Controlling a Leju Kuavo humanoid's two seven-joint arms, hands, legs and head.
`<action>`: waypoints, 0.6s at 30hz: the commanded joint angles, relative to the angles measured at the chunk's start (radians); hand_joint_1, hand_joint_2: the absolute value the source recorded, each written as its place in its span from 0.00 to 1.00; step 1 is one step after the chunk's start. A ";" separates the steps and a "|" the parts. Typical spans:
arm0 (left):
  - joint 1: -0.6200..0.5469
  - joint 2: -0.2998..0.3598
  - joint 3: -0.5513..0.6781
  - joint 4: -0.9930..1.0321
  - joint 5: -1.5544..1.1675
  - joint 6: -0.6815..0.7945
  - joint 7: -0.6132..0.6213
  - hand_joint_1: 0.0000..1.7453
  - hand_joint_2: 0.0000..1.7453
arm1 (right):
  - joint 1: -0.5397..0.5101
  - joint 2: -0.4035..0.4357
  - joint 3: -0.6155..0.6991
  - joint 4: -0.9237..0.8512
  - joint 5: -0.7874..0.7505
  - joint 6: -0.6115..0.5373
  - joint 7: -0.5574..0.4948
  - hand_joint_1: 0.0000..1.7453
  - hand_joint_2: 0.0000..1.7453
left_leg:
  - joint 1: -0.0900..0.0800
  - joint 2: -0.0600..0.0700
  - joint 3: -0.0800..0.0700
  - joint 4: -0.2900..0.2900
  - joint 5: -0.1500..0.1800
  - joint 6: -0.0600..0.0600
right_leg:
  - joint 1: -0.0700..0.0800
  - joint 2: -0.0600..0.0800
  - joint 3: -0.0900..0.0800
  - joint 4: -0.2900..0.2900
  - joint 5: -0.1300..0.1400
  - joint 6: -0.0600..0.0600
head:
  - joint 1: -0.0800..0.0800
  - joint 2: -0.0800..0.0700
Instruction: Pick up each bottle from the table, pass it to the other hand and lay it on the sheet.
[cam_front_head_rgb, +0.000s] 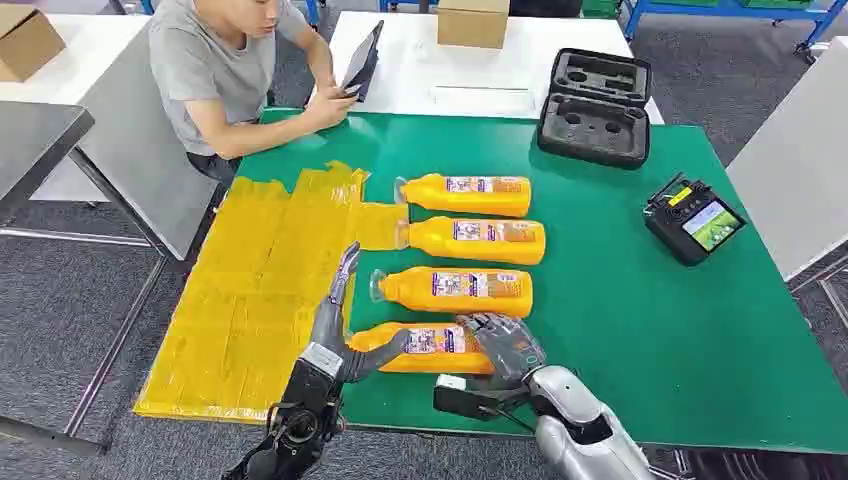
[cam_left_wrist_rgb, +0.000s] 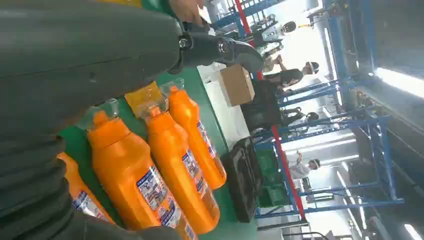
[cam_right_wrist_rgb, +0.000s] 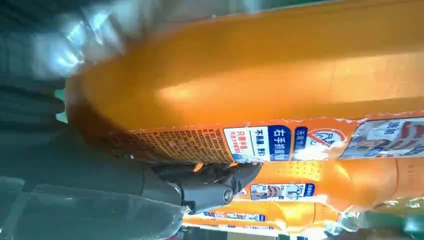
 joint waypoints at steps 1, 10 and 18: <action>-0.044 0.028 -0.041 0.055 0.013 0.003 -0.070 0.00 1.00 | 0.026 -0.017 0.017 0.103 -0.011 0.048 0.012 1.00 1.00 | 0.002 -0.003 0.000 -0.002 0.002 -0.002 | 0.002 -0.004 0.002 -0.003 0.001 -0.002 | 0.000 0.000; -0.044 0.028 -0.041 0.055 0.013 0.003 -0.070 0.00 1.00 | 0.026 -0.017 0.017 0.103 -0.011 0.048 0.012 1.00 1.00 | 0.001 -0.002 0.001 -0.001 0.001 -0.001 | 0.001 -0.003 0.003 -0.003 0.001 -0.001 | 0.000 0.000; -0.040 0.033 -0.052 0.009 0.032 0.053 -0.070 0.00 1.00 | 0.049 -0.004 -0.021 0.086 -0.068 0.055 -0.004 1.00 1.00 | 0.001 -0.002 0.001 -0.001 0.001 -0.001 | 0.001 -0.003 0.002 -0.002 0.001 -0.001 | 0.000 0.000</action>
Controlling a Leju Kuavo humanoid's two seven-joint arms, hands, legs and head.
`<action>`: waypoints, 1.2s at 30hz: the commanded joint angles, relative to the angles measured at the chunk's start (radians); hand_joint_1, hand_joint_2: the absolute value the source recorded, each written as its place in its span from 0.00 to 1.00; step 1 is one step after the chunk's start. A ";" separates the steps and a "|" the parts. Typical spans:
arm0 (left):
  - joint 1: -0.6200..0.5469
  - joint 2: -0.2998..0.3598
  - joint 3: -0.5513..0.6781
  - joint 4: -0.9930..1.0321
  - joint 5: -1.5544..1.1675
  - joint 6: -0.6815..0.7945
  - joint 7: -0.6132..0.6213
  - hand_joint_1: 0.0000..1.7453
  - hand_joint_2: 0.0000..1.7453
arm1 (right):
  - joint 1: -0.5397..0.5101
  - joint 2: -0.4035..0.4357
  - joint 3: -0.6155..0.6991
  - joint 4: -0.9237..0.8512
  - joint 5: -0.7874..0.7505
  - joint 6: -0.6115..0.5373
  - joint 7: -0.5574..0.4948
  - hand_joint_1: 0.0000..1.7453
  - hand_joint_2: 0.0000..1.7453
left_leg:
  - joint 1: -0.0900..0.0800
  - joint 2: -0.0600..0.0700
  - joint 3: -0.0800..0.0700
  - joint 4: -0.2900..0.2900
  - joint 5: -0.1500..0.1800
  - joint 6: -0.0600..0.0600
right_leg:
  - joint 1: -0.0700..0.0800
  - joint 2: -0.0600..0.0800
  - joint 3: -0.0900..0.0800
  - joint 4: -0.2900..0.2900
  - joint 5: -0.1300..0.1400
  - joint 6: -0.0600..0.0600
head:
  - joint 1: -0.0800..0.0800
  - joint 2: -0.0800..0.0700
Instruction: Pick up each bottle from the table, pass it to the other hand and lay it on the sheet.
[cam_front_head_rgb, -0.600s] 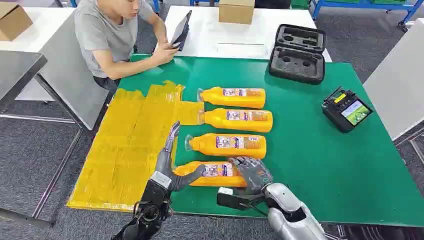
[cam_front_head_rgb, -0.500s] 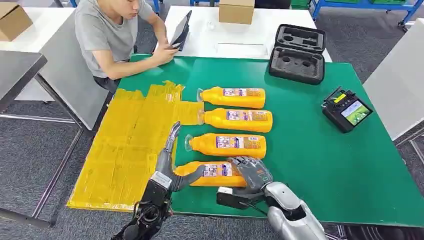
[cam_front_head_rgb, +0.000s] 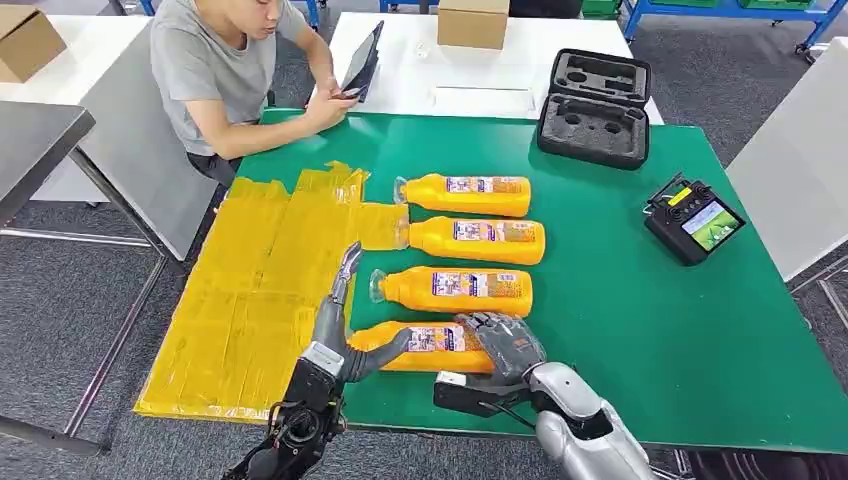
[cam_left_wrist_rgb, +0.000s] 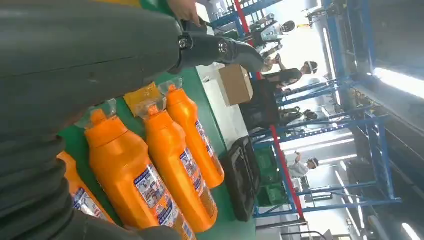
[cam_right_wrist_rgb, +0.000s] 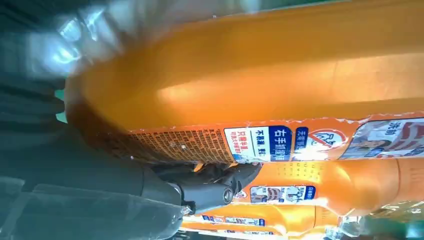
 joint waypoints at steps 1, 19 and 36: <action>-0.033 0.034 -0.041 -0.001 0.032 0.058 -0.070 0.00 1.00 | 0.059 0.000 -0.032 0.078 -0.072 0.032 -0.014 1.00 1.00 | 0.001 -0.003 0.000 -0.002 0.002 -0.002 | 0.001 -0.004 0.001 -0.003 0.001 -0.002 | 0.000 0.000; 0.054 0.098 -0.058 -0.325 0.096 0.267 -0.070 0.00 1.00 | 0.101 0.181 -0.334 0.059 -0.366 -0.105 -0.258 1.00 1.00 | 0.001 0.002 -0.002 -0.001 0.000 -0.002 | 0.002 0.001 -0.001 -0.001 0.001 -0.002 | 0.000 0.000; 0.058 0.114 -0.093 -0.335 0.170 0.207 -0.070 0.00 1.00 | 0.102 0.234 -0.460 0.038 -0.518 -0.135 -0.401 1.00 1.00 | 0.001 0.001 -0.006 -0.002 0.001 -0.002 | 0.001 0.001 -0.005 -0.001 0.001 -0.003 | 0.000 0.000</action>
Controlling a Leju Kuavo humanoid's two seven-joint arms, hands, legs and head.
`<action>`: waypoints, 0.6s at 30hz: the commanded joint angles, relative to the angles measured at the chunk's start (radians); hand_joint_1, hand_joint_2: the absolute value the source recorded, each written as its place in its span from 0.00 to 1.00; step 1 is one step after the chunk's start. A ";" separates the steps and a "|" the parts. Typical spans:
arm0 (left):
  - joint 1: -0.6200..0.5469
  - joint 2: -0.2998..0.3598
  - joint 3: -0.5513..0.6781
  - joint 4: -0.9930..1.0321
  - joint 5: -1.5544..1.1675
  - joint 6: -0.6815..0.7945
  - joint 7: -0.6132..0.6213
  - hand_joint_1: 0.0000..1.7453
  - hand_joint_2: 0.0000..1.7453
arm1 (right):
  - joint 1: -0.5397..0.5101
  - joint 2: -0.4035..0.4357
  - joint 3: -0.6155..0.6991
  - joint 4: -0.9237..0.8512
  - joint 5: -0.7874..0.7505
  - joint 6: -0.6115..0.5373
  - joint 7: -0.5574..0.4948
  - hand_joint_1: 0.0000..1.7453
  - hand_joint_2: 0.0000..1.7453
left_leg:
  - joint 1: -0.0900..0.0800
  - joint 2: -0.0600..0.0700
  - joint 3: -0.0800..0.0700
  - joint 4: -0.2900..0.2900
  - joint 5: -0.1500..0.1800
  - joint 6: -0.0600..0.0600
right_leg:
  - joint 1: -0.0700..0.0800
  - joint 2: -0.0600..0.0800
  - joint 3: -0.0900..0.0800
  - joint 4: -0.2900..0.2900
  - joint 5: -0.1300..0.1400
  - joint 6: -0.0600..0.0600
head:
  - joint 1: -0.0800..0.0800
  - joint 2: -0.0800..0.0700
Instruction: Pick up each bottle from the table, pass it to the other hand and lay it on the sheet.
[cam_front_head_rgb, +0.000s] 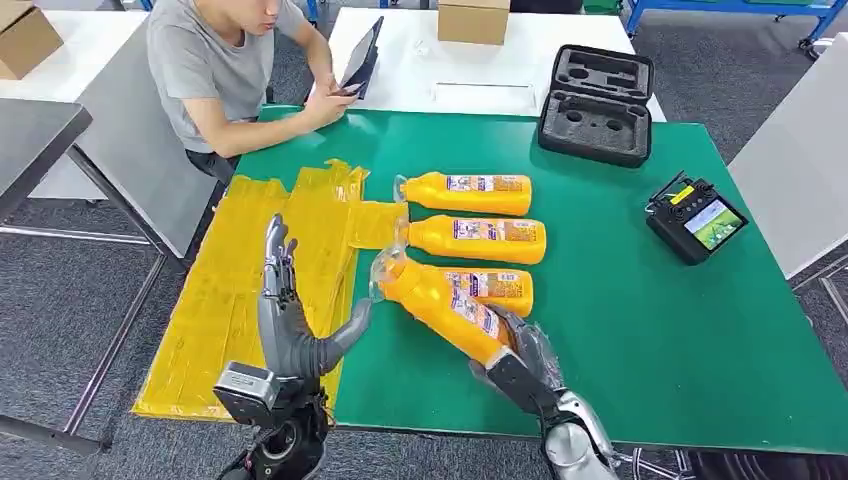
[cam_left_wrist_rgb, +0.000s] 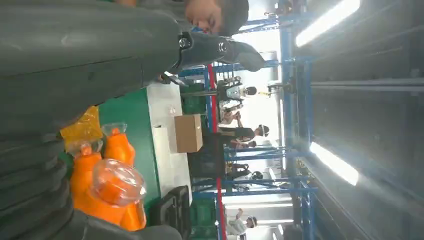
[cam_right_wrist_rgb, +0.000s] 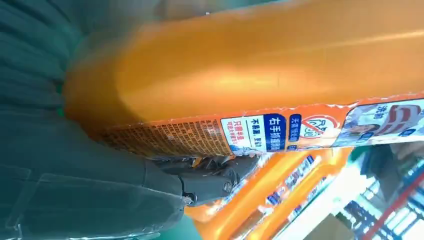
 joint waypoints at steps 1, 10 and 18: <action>-0.024 0.057 -0.049 0.068 0.054 -0.053 -0.070 0.00 1.00 | -0.021 0.037 -0.070 0.009 -0.043 -0.023 -0.046 1.00 1.00 | 0.001 0.002 0.002 -0.001 0.000 -0.002 | 0.001 0.001 0.001 -0.001 0.001 -0.002 | 0.000 0.000; -0.024 0.057 -0.049 0.068 0.054 -0.053 -0.070 0.00 1.00 | -0.021 0.037 -0.070 0.009 -0.043 -0.023 -0.046 1.00 1.00 | 0.001 0.001 0.001 -0.001 0.000 -0.001 | 0.001 0.000 0.000 -0.001 0.001 -0.001 | 0.000 0.000; -0.069 0.058 -0.103 0.255 0.090 -0.266 -0.070 0.00 1.00 | -0.023 0.050 -0.072 -0.062 -0.133 0.019 -0.113 1.00 1.00 | 0.001 0.002 0.003 -0.003 0.001 -0.003 | 0.002 0.001 0.003 -0.003 0.002 -0.003 | 0.000 0.000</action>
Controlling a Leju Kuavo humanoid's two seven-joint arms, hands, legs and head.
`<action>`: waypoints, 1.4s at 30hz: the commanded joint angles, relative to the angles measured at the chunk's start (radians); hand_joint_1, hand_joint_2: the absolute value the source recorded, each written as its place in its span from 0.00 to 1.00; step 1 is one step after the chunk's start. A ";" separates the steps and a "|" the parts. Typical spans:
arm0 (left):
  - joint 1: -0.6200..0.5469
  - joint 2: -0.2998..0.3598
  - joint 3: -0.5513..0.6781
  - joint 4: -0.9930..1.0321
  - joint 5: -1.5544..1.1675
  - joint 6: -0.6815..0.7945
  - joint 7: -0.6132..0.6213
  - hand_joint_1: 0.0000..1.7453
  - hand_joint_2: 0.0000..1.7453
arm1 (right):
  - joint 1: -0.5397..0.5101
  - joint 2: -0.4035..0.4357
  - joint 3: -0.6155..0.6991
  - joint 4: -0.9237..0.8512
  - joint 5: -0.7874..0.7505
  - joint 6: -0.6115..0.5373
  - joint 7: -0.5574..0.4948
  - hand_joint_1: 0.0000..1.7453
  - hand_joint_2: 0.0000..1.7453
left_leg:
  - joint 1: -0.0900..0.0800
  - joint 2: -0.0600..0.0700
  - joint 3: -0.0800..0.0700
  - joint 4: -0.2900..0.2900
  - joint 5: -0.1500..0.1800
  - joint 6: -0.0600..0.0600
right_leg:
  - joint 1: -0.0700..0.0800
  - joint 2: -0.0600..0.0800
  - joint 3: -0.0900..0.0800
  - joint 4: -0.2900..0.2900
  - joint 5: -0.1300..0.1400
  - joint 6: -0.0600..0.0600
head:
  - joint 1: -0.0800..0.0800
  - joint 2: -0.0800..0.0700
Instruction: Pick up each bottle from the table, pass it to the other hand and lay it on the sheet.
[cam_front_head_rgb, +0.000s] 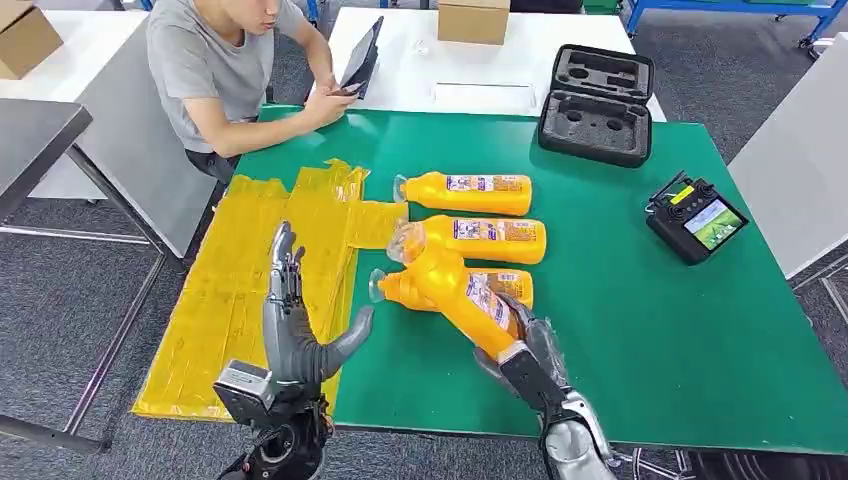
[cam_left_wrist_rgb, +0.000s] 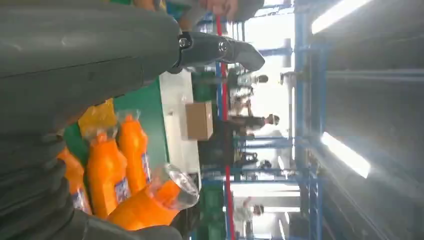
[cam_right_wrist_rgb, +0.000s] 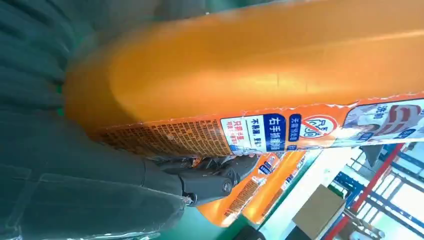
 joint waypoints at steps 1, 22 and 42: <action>-0.069 0.029 -0.068 0.242 0.036 -0.202 -0.070 0.00 1.00 | -0.029 0.021 -0.023 -0.058 -0.088 0.044 -0.060 1.00 1.00 | 0.000 0.001 0.002 -0.002 0.001 -0.002 | 0.000 0.000 0.002 -0.002 0.001 -0.002 | 0.000 0.000; -0.126 -0.067 0.046 0.549 0.026 -0.521 -0.070 0.00 1.00 | -0.120 -0.076 0.291 -0.128 -0.289 0.079 -0.082 1.00 1.00 | 0.001 0.003 0.000 0.000 0.001 -0.002 | 0.001 0.002 0.000 -0.001 0.002 -0.002 | 0.000 0.000; -0.123 -0.062 0.103 0.463 0.044 -0.510 -0.070 0.00 1.00 | -0.149 -0.094 0.405 0.012 -0.251 0.067 -0.082 1.00 1.00 | 0.001 0.001 0.000 -0.001 0.001 -0.001 | 0.001 0.000 0.001 -0.001 0.001 -0.002 | 0.000 0.000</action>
